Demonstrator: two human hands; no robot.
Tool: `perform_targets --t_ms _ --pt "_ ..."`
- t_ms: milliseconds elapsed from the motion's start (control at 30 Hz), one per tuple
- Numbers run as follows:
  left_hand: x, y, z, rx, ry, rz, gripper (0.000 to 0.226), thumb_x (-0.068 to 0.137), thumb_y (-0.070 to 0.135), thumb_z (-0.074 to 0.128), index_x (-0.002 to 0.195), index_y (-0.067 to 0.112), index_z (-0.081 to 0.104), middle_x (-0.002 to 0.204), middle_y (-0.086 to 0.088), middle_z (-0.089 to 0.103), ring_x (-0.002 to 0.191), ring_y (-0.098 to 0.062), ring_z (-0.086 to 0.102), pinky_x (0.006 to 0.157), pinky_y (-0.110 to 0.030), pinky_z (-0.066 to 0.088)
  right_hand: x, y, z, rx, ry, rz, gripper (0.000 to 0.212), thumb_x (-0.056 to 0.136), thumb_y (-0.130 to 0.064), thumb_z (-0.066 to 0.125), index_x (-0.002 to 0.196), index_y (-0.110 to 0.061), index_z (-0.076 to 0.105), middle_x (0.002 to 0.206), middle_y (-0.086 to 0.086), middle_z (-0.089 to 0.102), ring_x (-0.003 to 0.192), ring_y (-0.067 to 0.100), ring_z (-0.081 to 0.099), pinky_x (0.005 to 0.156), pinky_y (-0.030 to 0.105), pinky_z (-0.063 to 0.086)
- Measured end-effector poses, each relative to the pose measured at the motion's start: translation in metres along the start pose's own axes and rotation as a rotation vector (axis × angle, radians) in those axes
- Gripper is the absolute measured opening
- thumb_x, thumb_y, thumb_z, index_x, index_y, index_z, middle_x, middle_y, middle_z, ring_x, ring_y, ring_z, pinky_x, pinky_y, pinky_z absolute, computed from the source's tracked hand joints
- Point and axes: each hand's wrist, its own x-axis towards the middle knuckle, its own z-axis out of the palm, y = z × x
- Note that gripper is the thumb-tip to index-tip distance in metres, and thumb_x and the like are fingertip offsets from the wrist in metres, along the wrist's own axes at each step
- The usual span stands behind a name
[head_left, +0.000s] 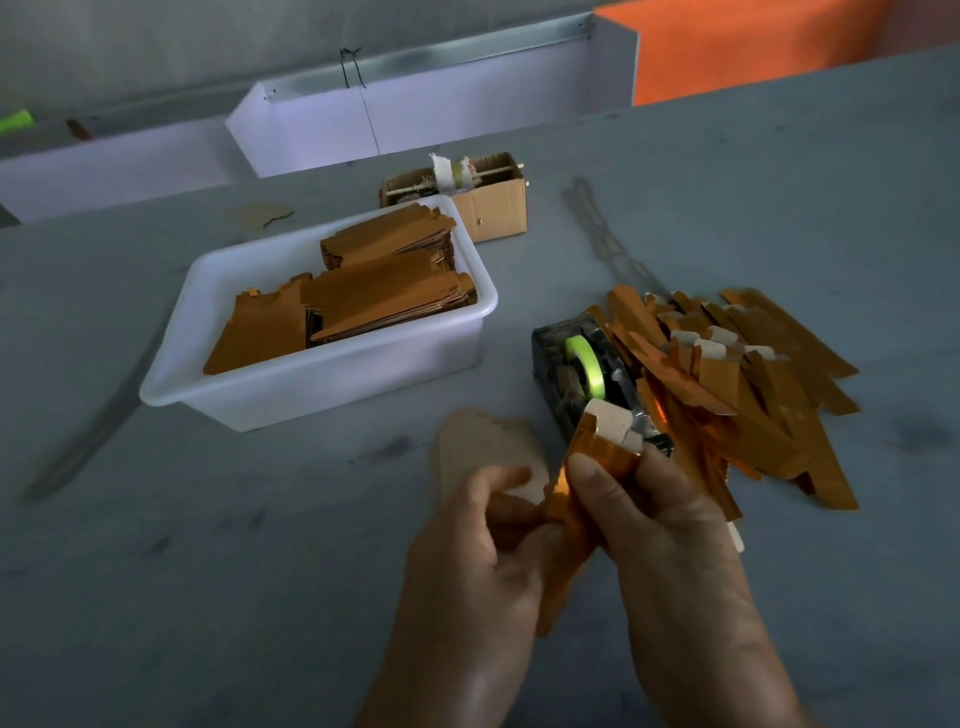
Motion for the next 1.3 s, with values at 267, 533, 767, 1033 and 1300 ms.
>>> perform_targets --t_ms 267,533,767,1033,1300 --pt "0.02 0.006 -0.015 -0.383 0.069 -0.151 0.013 0.08 -0.002 0.067 0.071 0.007 0.069 0.053 -0.004 0.057 0.039 -0.008 0.042 0.035 -0.015 0.03 0.022 -0.029 -0.036 -0.565 0.191 -0.364 0.013 0.083 -0.037 0.06 0.086 -0.027 0.068 0.074 -0.005 0.063 0.062 0.004 0.058 0.049 0.013 0.045" --pt "0.024 0.003 -0.01 -0.463 0.028 -0.223 0.014 0.08 0.002 0.067 0.069 0.011 0.066 0.053 0.0 0.057 0.043 -0.006 0.044 0.036 -0.015 0.031 0.031 -0.022 -0.054 -0.908 0.14 -0.355 0.01 0.085 -0.028 0.061 0.09 -0.023 0.068 0.097 -0.001 0.062 0.08 0.004 0.056 0.059 0.013 0.035" --pt "0.022 -0.001 -0.001 -0.411 -0.037 -0.202 0.021 0.079 0.007 0.07 0.063 0.02 0.071 0.054 -0.004 0.052 0.042 -0.009 0.039 0.038 -0.017 0.03 0.037 -0.02 -0.042 -1.113 0.101 -0.347 0.009 0.083 -0.032 0.064 0.089 -0.025 0.065 0.111 -0.005 0.05 0.097 0.01 0.051 0.059 0.007 0.032" --pt "0.022 0.007 0.018 -0.482 -0.121 -0.26 0.009 0.07 0.018 0.078 0.065 0.022 0.072 0.06 -0.001 0.059 0.046 -0.008 0.043 0.038 -0.016 0.031 0.046 -0.029 -0.043 -0.916 0.013 -0.168 0.016 0.082 -0.029 0.066 0.068 -0.036 0.06 0.072 -0.017 0.056 0.066 0.002 0.053 0.054 0.017 0.032" --pt "0.026 0.011 0.028 -0.568 -0.073 -0.248 0.001 0.083 0.012 0.07 0.082 0.013 0.07 0.063 0.004 0.062 0.043 -0.001 0.043 0.039 -0.012 0.033 0.046 -0.019 -0.042 -0.49 0.076 0.043 0.008 0.082 -0.021 0.066 0.075 -0.02 0.071 0.078 -0.001 0.068 0.081 0.018 0.062 0.066 0.029 0.044"
